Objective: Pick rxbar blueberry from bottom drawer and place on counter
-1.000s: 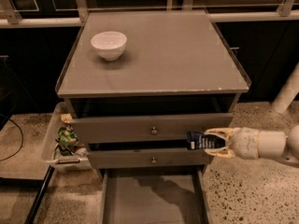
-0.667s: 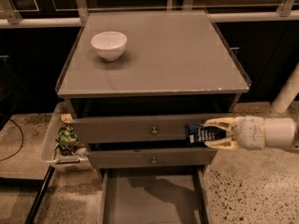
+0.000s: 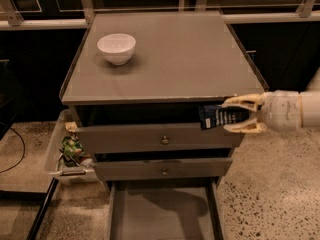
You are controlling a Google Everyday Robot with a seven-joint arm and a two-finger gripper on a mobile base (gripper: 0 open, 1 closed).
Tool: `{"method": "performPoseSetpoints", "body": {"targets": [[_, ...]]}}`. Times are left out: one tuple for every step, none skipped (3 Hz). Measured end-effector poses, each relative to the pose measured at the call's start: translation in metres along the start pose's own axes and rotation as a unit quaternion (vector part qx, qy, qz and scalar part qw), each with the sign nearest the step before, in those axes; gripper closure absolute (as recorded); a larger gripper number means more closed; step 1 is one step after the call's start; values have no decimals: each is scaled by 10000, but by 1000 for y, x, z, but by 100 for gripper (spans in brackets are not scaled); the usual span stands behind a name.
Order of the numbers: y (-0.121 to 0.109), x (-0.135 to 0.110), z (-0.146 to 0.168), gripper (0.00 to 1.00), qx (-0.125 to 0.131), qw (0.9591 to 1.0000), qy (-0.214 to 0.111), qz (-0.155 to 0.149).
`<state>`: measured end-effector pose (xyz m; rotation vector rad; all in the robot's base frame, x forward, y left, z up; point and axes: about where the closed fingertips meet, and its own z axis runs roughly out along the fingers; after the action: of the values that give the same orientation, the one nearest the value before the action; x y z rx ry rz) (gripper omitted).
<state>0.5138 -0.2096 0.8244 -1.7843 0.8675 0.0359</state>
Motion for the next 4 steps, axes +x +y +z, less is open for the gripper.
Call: {"method": "performPoseSetpoints", "body": {"targets": [[-75,-5,-3,100,44,9997,-213,139],[-74,-5,-2,100,36,9997,-215,144],[-77,-3,1,100,287,9986,-394,205],[-107,3,16,100,500,9968,-605,158]]}}
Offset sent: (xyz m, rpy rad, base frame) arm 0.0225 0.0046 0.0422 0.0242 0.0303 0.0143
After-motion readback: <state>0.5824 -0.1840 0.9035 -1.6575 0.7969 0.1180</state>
